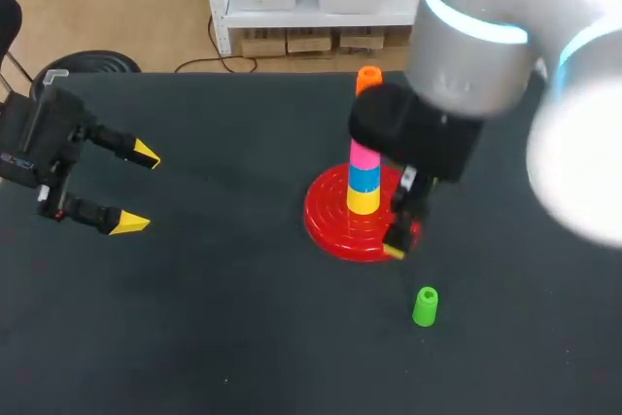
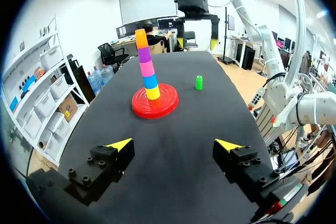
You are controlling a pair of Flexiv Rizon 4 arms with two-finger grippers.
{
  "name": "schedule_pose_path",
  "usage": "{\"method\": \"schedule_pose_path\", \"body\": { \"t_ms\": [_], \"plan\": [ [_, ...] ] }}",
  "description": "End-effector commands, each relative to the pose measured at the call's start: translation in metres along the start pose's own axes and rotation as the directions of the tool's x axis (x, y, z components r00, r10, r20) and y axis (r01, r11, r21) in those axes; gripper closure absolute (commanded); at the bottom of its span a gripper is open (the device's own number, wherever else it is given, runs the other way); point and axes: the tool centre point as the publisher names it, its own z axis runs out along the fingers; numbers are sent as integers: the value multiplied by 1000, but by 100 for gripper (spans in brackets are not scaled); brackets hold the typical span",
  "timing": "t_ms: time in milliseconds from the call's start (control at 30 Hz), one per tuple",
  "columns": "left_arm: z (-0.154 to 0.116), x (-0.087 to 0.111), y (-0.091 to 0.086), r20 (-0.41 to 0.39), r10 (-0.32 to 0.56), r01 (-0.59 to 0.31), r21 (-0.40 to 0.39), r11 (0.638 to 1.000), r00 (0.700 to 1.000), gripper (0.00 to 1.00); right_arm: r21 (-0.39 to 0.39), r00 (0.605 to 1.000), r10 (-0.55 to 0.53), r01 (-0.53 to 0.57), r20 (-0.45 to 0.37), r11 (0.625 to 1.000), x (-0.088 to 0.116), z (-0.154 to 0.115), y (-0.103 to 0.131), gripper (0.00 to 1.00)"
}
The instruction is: Pick up and stack the cylinders on the red base in this order: pink,purple,orange,green
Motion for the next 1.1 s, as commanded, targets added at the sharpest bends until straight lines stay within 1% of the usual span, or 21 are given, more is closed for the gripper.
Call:
{"method": "schedule_pose_path", "body": {
  "t_ms": [33,100,133,200,267,367,533,800,967,1100],
  "plan": [
    [1,1,0,2,2,-2,-2,1000,1000,0,61,996,36,-41,80,997,12,27,6,0],
    [1,1,0,2,2,-2,-2,1000,1000,0,44,994,55,-59,90,997,16,38,12,0],
    [1,1,0,2,2,-2,-2,1000,1000,0,49,995,64,-68,81,996,18,43,15,0],
    [1,1,0,2,2,-2,-2,1000,1000,0,31,992,97,-100,80,994,25,53,20,0],
    [1,1,0,2,2,-2,-2,1000,1000,0,39,989,121,-125,83,991,34,62,22,0],
    [1,1,0,2,2,-2,-2,1000,1000,0,44,986,159,-162,58,986,44,72,24,0],
    [1,1,0,2,2,-2,-2,1000,1000,0,10,977,207,-207,47,978,57,89,19,0],
    [1,1,0,2,2,-2,-2,1000,1000,0,-7,974,221,-221,52,975,60,104,9,0],
    [1,1,0,2,2,-2,-2,1000,1000,0,-1,975,217,-218,50,976,54,105,4,0],
    [1,1,0,2,2,-2,-2,1000,1000,0,-4,977,212,-212,34,977,53,106,1,0]
  ]
}}
